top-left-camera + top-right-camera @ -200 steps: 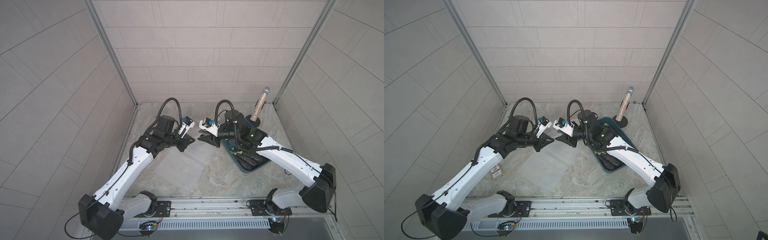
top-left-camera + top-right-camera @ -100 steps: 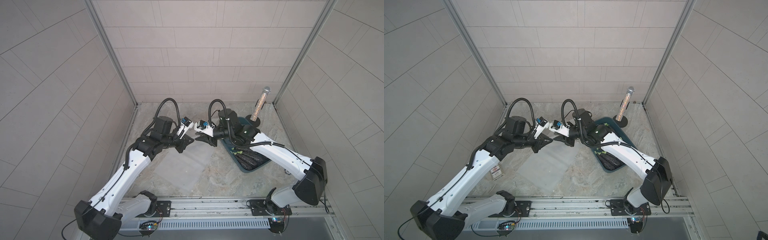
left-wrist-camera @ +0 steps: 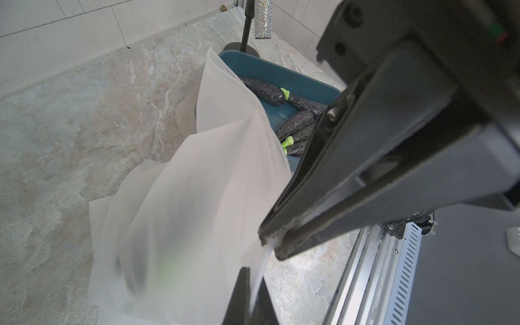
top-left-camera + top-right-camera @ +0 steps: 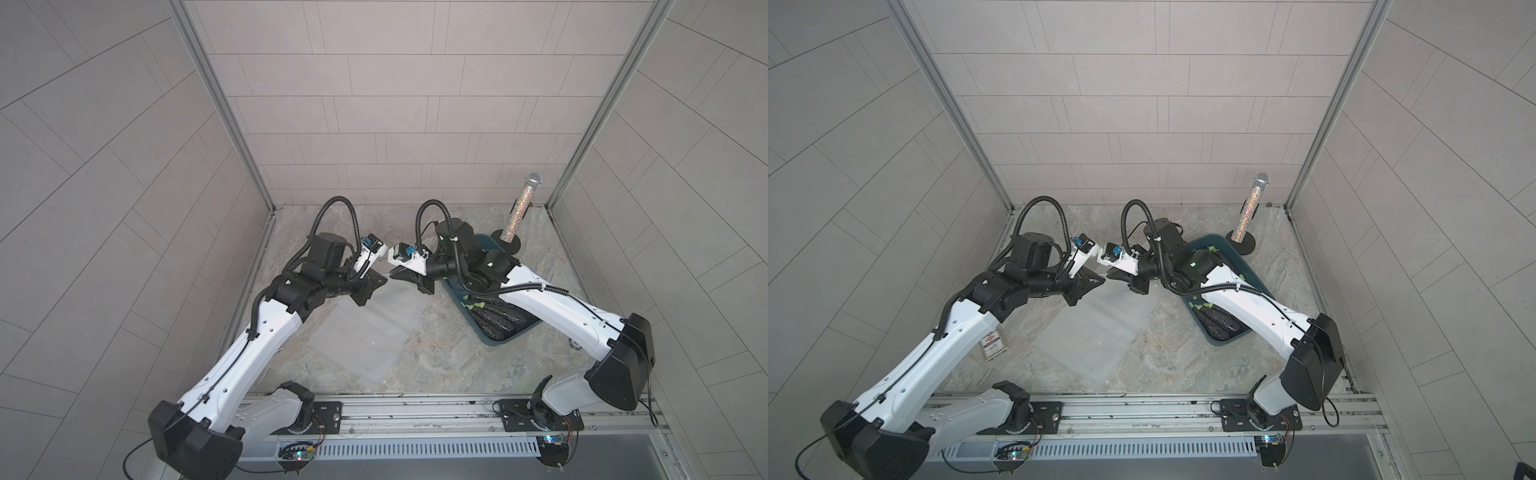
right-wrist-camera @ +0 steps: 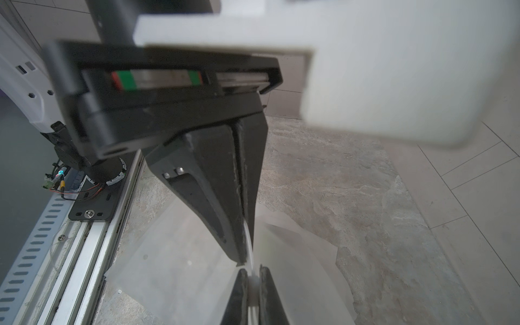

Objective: Place the eggplant in a zip-top bag and seal the zipper
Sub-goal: Zip the zipper on the zipper food storage bag.

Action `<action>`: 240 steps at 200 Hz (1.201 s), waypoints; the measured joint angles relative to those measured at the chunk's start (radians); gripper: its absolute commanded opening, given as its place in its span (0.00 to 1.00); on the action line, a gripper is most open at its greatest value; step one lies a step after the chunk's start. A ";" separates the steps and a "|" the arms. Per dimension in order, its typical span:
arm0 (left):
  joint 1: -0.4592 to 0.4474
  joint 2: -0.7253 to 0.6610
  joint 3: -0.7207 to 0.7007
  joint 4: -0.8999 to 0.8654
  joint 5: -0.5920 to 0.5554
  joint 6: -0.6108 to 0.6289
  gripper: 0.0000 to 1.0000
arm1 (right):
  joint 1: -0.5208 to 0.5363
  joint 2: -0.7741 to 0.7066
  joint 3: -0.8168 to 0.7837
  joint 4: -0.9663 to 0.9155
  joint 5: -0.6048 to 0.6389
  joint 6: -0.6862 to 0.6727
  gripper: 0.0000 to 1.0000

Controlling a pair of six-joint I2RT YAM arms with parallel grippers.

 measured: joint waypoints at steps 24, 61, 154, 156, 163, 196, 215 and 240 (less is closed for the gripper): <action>-0.004 0.000 0.000 0.008 -0.036 -0.006 0.00 | 0.006 0.000 0.000 0.000 0.022 -0.004 0.04; -0.014 -0.008 0.000 0.027 -0.080 -0.024 0.00 | 0.010 -0.018 -0.008 0.001 0.062 -0.012 0.04; -0.015 -0.065 0.000 0.059 -0.205 -0.066 0.00 | -0.004 -0.094 -0.048 -0.007 0.158 -0.005 0.03; -0.015 -0.065 0.000 0.060 -0.208 -0.068 0.00 | -0.005 -0.095 -0.050 -0.008 0.159 -0.005 0.03; -0.014 -0.065 0.000 0.064 -0.220 -0.074 0.00 | -0.012 -0.102 -0.057 -0.007 0.166 0.000 0.03; -0.011 -0.065 -0.001 0.086 -0.265 -0.097 0.00 | -0.057 -0.135 -0.087 -0.008 0.182 0.027 0.03; -0.011 -0.065 -0.002 0.101 -0.283 -0.108 0.00 | -0.091 -0.159 -0.109 -0.008 0.180 0.045 0.03; -0.010 -0.065 -0.007 0.119 -0.297 -0.117 0.00 | -0.129 -0.192 -0.136 -0.007 0.174 0.066 0.03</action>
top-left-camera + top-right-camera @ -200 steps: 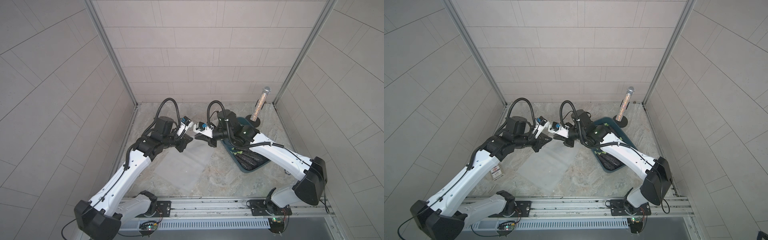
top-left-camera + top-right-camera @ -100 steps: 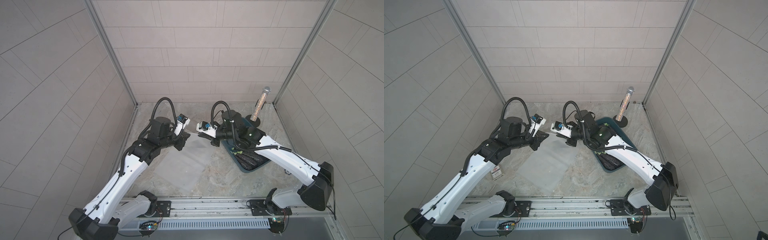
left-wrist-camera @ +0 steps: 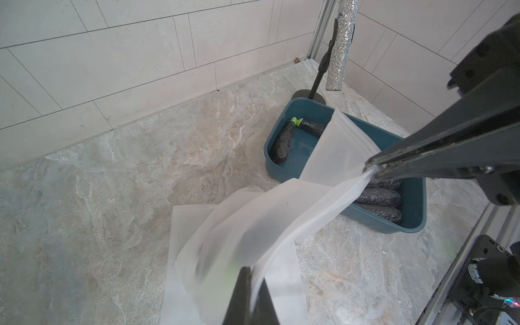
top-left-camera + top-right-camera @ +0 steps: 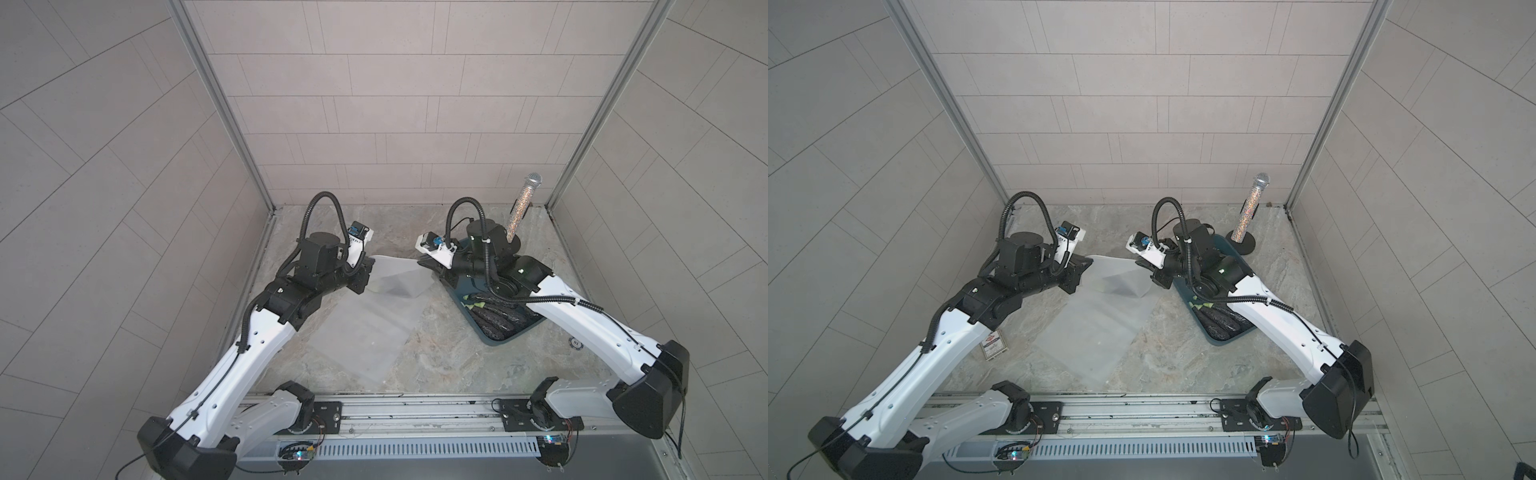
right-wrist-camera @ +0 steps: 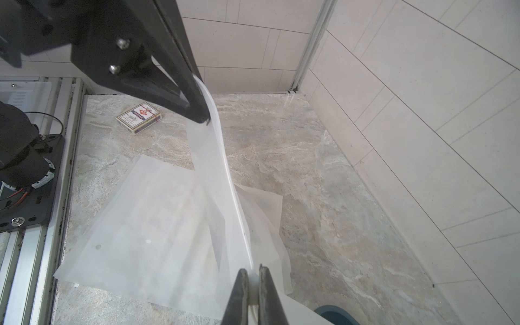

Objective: Place the eggplant in a zip-top bag and seal the zipper
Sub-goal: Zip the zipper on the zipper food storage bag.

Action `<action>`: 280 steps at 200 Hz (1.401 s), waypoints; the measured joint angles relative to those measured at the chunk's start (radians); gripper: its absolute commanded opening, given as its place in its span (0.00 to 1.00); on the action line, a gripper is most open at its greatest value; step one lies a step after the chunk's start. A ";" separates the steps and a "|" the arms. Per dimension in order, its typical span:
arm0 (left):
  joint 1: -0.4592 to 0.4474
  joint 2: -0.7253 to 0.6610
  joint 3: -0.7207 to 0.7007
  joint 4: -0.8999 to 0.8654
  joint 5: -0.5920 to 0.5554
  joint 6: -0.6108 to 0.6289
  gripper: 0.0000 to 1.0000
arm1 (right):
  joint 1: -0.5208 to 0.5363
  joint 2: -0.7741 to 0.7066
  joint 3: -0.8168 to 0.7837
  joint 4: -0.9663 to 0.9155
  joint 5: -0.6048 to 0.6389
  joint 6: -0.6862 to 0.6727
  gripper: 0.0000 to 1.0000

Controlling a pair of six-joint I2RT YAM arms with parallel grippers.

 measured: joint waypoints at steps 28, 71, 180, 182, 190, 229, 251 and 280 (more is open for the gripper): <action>0.000 0.000 -0.003 0.014 -0.015 -0.010 0.00 | -0.043 -0.032 -0.023 -0.003 -0.002 0.021 0.03; 0.000 0.000 -0.003 0.025 -0.039 -0.017 0.00 | -0.109 -0.071 -0.044 -0.013 -0.003 0.054 0.03; 0.000 0.000 -0.003 0.035 -0.089 -0.019 0.00 | -0.166 -0.077 -0.044 -0.023 0.025 0.076 0.04; 0.000 0.000 -0.003 0.035 -0.089 -0.019 0.00 | -0.166 -0.077 -0.044 -0.023 0.025 0.076 0.04; 0.000 0.000 -0.003 0.036 -0.090 -0.019 0.00 | -0.166 -0.077 -0.044 -0.023 0.025 0.077 0.04; 0.001 0.000 -0.007 0.040 -0.096 -0.019 0.00 | -0.168 -0.078 -0.044 -0.028 0.034 0.080 0.04; 0.001 0.000 -0.010 0.043 -0.102 -0.019 0.00 | -0.168 -0.077 -0.044 -0.030 0.037 0.083 0.04; 0.001 0.000 -0.011 0.044 -0.106 -0.020 0.00 | -0.168 -0.077 -0.044 -0.030 0.045 0.086 0.04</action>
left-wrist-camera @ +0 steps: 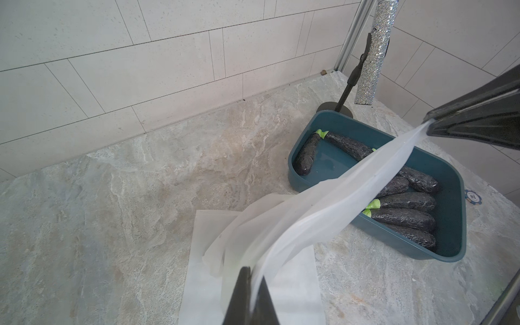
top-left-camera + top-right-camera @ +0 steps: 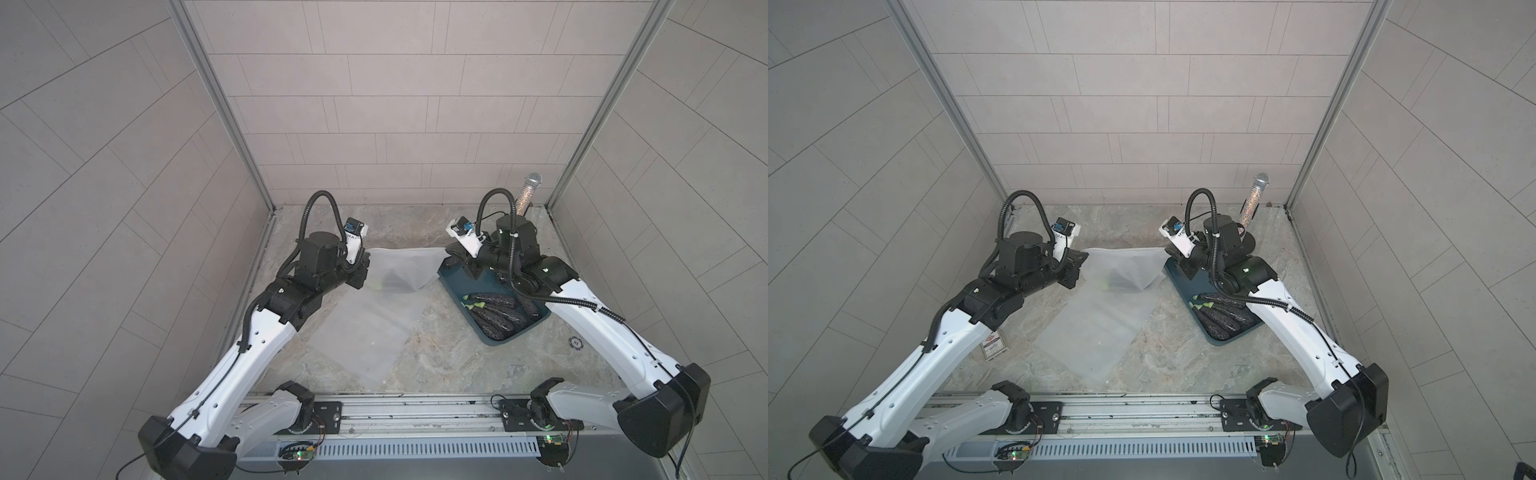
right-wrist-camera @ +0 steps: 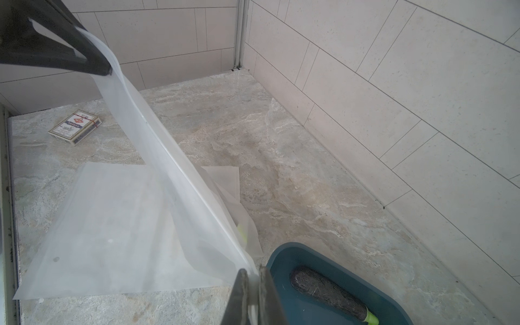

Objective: Place the eggplant in a zip-top bag and seal the zipper
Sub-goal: Zip the zipper on the zipper food storage bag, then place the zipper food storage bag at the center of the board.

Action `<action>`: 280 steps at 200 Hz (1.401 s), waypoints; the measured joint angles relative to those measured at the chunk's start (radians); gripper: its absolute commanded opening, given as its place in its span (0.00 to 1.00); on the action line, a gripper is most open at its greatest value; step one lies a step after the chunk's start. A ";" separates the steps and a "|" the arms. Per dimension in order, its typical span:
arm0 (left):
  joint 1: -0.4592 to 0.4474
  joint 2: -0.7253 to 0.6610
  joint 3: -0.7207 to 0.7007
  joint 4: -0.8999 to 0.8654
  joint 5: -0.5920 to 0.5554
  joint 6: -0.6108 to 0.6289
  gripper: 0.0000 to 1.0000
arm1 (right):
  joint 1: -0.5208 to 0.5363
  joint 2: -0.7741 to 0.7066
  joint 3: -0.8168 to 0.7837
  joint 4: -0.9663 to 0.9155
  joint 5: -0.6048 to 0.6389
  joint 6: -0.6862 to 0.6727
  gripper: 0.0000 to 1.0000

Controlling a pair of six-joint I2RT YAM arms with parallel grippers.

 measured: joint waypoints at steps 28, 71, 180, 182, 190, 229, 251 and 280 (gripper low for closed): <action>0.000 0.000 -0.003 0.002 -0.004 -0.005 0.00 | 0.000 0.000 0.000 0.000 0.006 0.001 0.04; 0.000 0.000 -0.003 0.006 -0.004 -0.018 0.00 | 0.000 0.001 0.000 0.000 0.009 0.006 0.05; 0.039 0.064 0.020 0.022 -0.120 -0.161 0.00 | 0.016 0.077 0.075 0.105 0.212 0.231 0.49; 0.039 0.064 0.021 0.022 -0.122 -0.163 0.00 | 0.013 0.076 0.073 0.107 0.212 0.235 0.49; 0.039 0.065 0.024 0.022 -0.131 -0.169 0.00 | 0.003 0.070 0.060 0.115 0.216 0.245 0.49; 0.039 0.094 0.055 0.022 -0.163 -0.192 0.00 | -0.015 0.021 -0.075 0.150 0.172 0.268 0.50; 0.039 0.106 0.064 0.022 -0.168 -0.201 0.00 | -0.015 0.006 -0.138 0.162 0.103 0.266 0.51; 0.039 0.107 0.064 0.023 -0.167 -0.201 0.00 | -0.015 0.010 -0.186 0.231 0.017 0.270 0.54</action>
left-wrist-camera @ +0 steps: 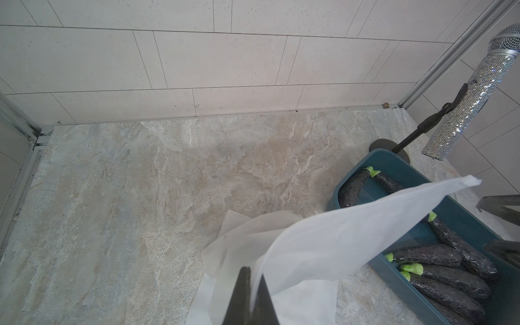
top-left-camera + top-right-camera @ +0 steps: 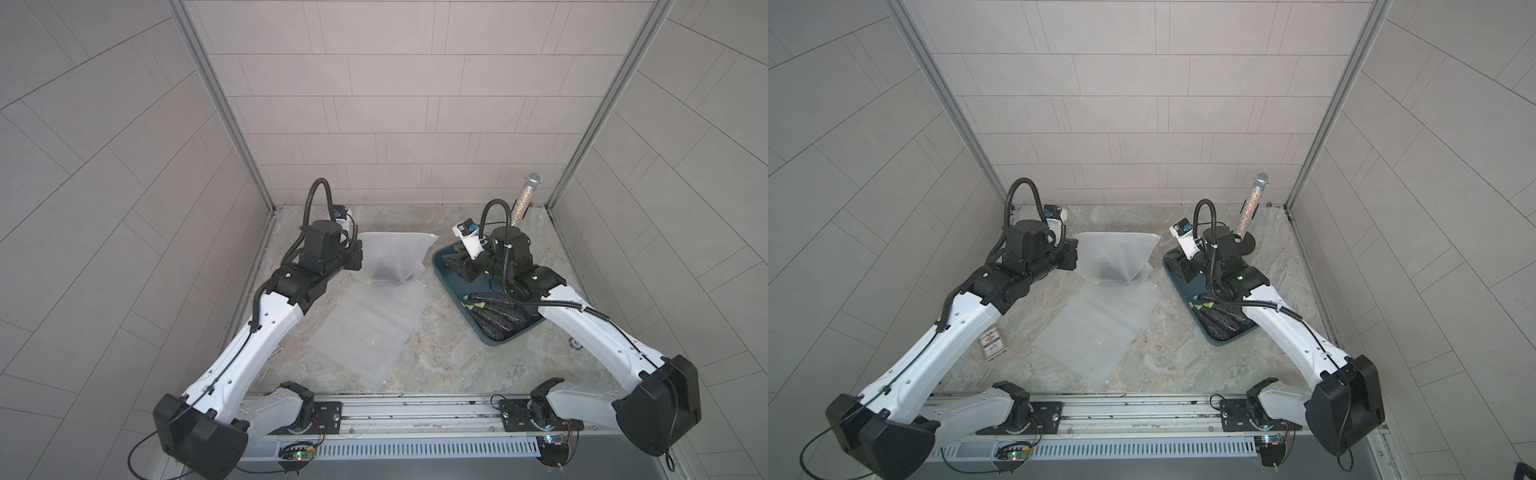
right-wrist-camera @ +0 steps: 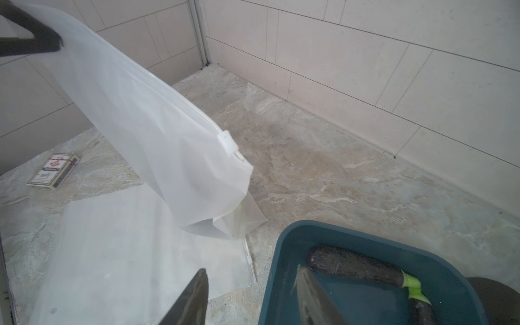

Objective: Place the eggplant in a zip-top bag and seal the zipper
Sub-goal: Place the zipper food storage bag at the center of the board.

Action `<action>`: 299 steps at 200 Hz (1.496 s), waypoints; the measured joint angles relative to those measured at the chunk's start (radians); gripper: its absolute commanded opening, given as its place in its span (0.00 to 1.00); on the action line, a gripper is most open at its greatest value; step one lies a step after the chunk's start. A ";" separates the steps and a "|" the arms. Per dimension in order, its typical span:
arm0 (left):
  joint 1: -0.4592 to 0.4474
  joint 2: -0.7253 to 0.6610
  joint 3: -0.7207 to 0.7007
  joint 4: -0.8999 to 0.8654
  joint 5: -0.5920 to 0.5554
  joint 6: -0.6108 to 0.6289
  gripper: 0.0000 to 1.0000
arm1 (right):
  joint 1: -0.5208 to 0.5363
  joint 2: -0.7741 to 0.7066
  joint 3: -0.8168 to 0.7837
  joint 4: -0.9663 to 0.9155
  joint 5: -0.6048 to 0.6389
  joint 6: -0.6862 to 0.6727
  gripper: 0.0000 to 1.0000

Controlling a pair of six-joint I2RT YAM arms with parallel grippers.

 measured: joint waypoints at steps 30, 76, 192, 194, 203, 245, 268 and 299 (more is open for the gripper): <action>0.000 0.000 0.000 0.000 0.011 0.001 0.00 | -0.004 0.053 -0.011 0.135 -0.090 0.026 0.56; 0.000 -0.002 0.000 0.000 0.035 0.008 0.00 | -0.023 0.188 0.013 0.272 -0.200 0.058 0.57; 0.009 -0.043 0.015 0.005 0.025 0.031 0.00 | 0.003 0.260 0.107 0.375 -0.328 0.117 0.03; 0.009 -0.046 0.018 0.005 0.025 0.031 0.00 | 0.006 0.255 0.110 0.369 -0.325 0.113 0.03; 0.010 -0.053 0.034 0.004 0.025 0.035 0.00 | 0.021 0.236 0.124 0.346 -0.319 0.103 0.03; 0.010 -0.116 0.121 -0.002 0.021 0.057 0.00 | 0.086 0.110 0.201 0.292 -0.287 0.076 0.04; 0.010 -0.148 0.169 -0.018 -0.007 0.055 0.00 | 0.096 0.086 0.254 0.300 -0.269 0.101 0.06; 0.031 -0.133 0.218 -0.064 -0.064 0.028 0.00 | 0.109 0.179 0.352 0.298 -0.236 0.142 0.08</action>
